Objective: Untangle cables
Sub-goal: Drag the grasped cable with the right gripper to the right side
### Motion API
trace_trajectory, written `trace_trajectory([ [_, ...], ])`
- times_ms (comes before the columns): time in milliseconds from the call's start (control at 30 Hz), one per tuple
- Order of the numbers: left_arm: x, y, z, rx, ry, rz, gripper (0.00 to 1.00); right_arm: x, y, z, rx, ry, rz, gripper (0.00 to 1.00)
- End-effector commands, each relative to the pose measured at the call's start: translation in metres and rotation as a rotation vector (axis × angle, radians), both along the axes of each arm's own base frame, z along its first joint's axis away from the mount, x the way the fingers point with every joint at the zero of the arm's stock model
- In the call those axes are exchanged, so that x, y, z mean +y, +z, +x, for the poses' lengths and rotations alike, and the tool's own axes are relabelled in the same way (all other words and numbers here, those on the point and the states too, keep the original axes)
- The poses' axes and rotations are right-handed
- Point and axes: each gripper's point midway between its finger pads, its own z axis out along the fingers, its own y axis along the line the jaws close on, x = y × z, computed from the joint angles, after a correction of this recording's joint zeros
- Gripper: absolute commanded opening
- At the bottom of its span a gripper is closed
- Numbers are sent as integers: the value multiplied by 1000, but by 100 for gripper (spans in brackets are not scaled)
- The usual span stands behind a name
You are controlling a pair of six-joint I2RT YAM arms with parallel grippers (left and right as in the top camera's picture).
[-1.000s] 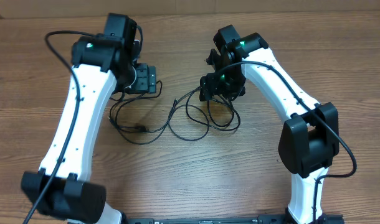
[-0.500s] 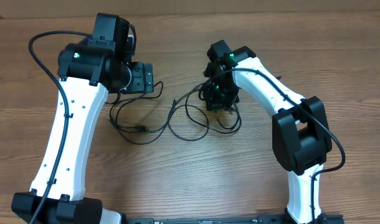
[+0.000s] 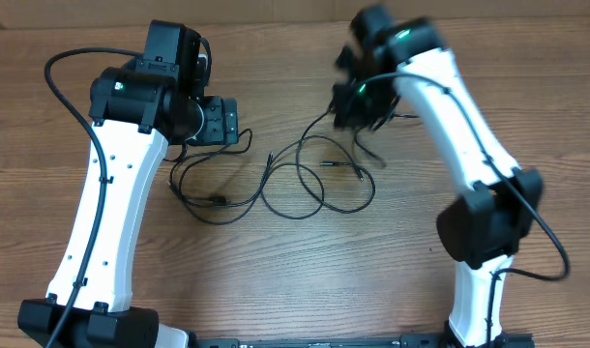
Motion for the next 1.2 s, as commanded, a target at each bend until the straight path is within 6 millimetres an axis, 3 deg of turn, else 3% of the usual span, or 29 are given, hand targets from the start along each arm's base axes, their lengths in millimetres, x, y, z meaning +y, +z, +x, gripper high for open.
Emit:
trace_trajectory([
  [0,3,14,-1,-41,18,-7,89,-43,112,18,-335,-91,-12,4],
  [133,3,14,-1,-41,18,-7,89,-89,181,22,-564,-214,-84,4],
  [267,3,14,-1,-41,18,-7,90,-152,242,14,-758,-451,-187,4],
  [333,3,14,0,-44,18,-8,90,-183,264,6,-822,-568,-236,4],
  [433,2,14,0,-45,18,-8,90,-222,280,-8,-857,-717,-288,4],
  [567,3,14,0,-45,18,-8,90,-264,281,-20,-844,-843,-352,4],
  [633,3,14,0,-45,18,-8,90,-295,277,-33,-808,-991,-410,4],
  [733,2,14,0,-46,18,-8,90,-326,274,-48,-778,-1124,-456,4],
  [967,2,14,1,-47,18,-8,90,-367,263,-62,-718,-1223,-520,4],
  [1167,2,14,0,-46,17,-11,90,-404,237,-64,-627,-1294,-579,4],
])
